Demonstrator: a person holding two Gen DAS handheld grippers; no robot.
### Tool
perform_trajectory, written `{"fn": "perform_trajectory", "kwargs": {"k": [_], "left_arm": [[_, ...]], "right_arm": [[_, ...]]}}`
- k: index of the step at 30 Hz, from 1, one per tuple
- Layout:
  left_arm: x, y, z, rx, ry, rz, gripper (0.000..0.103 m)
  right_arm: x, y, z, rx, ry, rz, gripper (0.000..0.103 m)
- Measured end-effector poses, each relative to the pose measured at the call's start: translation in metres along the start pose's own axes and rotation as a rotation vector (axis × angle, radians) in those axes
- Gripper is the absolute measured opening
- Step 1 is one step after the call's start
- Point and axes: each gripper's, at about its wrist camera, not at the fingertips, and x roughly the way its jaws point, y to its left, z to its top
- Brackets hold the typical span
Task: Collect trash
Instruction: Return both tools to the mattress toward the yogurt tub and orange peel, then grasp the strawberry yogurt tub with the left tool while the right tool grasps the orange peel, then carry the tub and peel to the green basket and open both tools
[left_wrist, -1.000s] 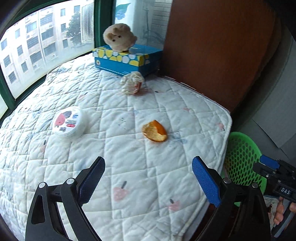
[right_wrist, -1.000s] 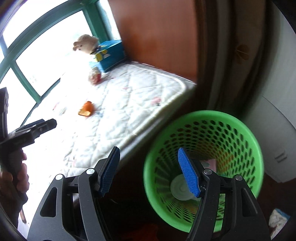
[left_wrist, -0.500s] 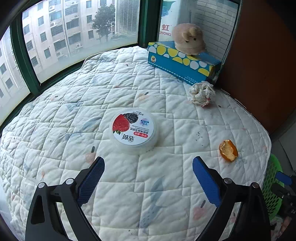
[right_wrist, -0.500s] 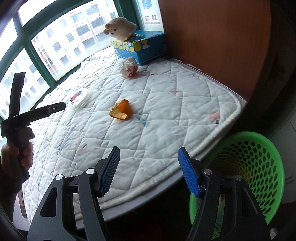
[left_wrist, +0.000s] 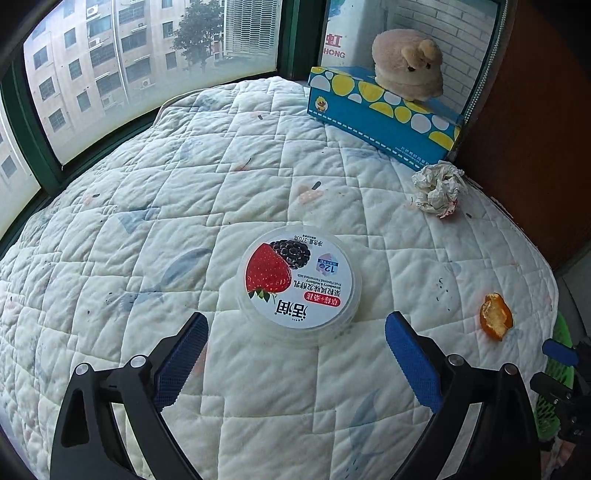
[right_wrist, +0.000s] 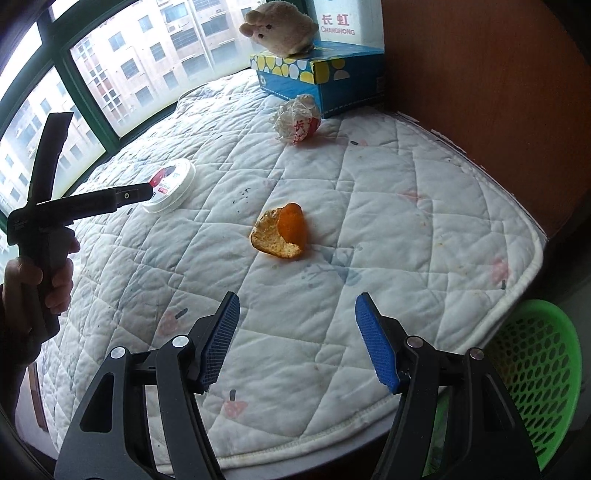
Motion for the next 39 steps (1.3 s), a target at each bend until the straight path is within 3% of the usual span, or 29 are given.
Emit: {"fn": "perform_trajectory", "kwargs": {"k": [19,32,39], "left_arm": [[0.038,0.003,0.015,0.070,0.042,-0.012,0.094],[0.043,-0.003,0.015,0.087,0.014,-0.014,0.087],[0.022,-0.003,0.008,0.062,-0.008,-0.100,0.087]], "right_arm": [[0.055,0.015,0.029,-0.055,0.042,-0.010,0.063],[0.055,0.019,0.033,-0.088,0.013,-0.047,0.037],[0.042,0.017,0.028,-0.054,-0.002,-0.006,0.032]]}}
